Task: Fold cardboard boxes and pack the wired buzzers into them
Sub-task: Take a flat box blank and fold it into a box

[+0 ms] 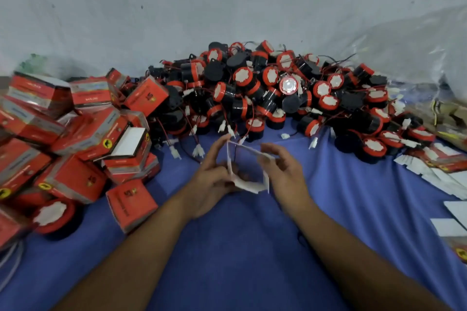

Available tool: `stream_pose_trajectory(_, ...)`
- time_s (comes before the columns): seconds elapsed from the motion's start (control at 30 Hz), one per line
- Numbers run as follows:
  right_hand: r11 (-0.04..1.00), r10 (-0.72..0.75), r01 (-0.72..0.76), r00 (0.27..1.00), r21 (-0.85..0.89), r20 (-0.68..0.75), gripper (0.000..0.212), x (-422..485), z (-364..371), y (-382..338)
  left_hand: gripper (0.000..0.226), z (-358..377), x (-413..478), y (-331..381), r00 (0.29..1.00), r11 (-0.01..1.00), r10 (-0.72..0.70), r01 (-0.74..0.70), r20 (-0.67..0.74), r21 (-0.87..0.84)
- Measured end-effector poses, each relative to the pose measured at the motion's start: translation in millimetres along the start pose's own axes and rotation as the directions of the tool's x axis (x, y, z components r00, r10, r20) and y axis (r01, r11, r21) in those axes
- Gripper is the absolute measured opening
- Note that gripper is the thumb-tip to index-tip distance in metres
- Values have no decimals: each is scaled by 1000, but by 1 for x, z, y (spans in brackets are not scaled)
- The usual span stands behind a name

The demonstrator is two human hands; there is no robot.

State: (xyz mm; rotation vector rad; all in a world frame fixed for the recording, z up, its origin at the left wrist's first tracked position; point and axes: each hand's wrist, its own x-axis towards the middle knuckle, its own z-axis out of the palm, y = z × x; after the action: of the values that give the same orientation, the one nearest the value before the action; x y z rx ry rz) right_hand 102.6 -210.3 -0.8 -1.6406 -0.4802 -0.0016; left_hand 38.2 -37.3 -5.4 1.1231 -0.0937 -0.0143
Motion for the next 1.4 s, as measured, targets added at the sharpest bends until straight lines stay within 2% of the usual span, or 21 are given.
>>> stream_pose_trajectory(0.13, 999, 38, -39, 999, -25, -23, 27, -1, 1, 1, 77, 7, -2, -1, 999, 999, -35, 35, 3, 12)
stream_pose_trajectory(0.23, 999, 15, -15, 1000, -53, -6, 13, -2, 4, 2, 88, 9, -2, 2, 998, 998, -50, 51, -24, 30)
stream_pose_trajectory(0.37, 998, 70, -70, 996, -2, -56, 16, -2, 4, 0, 52, 10, -2, 0, 998, 989, -22, 29, -53, 148)
stream_pose_trajectory(0.43, 999, 42, -45, 994, -20, -103, 28, -4, 4, -2, 45, 11, -2, -3, 999, 977, -13, 23, -51, 214)
stream_pose_trajectory(0.5, 996, -25, 14, 993, -91, -118, 29, -6, 6, -6, 37, 13, 0, -6, 995, 971, 14, 9, -96, 240)
stream_pose_trajectory(0.57, 985, -85, 80, 996, -153, -31, 25, -8, 8, -7, 29, 15, 1, -7, 984, 979, 47, -11, -174, 204)
stream_pose_trajectory(0.63, 972, -137, 168, 974, -166, 181, 36, -8, 8, -4, 29, 13, 2, -7, 960, 993, 59, -28, -274, 116)
stream_pose_trajectory(0.73, 982, -71, 138, 901, -129, 427, 55, -8, 4, -5, 32, 11, 2, -6, 938, 996, 82, -70, -336, 46)
stream_pose_trajectory(0.87, 999, 4, 23, 868, -48, 497, 56, -5, -3, -8, 39, 14, 1, -7, 942, 993, 102, -77, -321, 89)
stream_pose_trajectory(0.97, 997, 68, -74, 838, -10, 542, 68, -1, -8, -9, 43, 17, 0, -8, 949, 984, 130, -88, -286, 157)
stream_pose_trajectory(1.03, 994, 61, -99, 826, 36, 560, 62, 1, -9, -8, 42, 17, 1, -10, 950, 975, 154, -101, -270, 200)
stream_pose_trajectory(1.1, 999, 21, -36, 860, 19, 510, 44, -1, -5, -5, 45, 16, 1, -12, 955, 972, 164, -113, -246, 208)
stream_pose_trajectory(1.17, 999, 3, 9, 948, -39, 318, 24, -5, 1, -3, 52, 15, 0, -12, 965, 971, 158, -115, -208, 208)
stream_pose_trajectory(1.23, 999, 33, -32, 993, -12, 113, 7, -4, 4, 0, 53, 15, -1, -11, 978, 956, 147, -102, -148, 274)
stream_pose_trajectory(1.33, 997, 82, -83, 995, -8, -61, 45, -2, 4, 0, 56, 16, -4, -12, 992, 911, 120, -92, -45, 403)
stream_pose_trajectory(1.4, 997, 40, -50, 989, -66, -143, 41, -2, 2, 0, 62, 17, -6, -9, 995, 876, 98, -97, 22, 472)
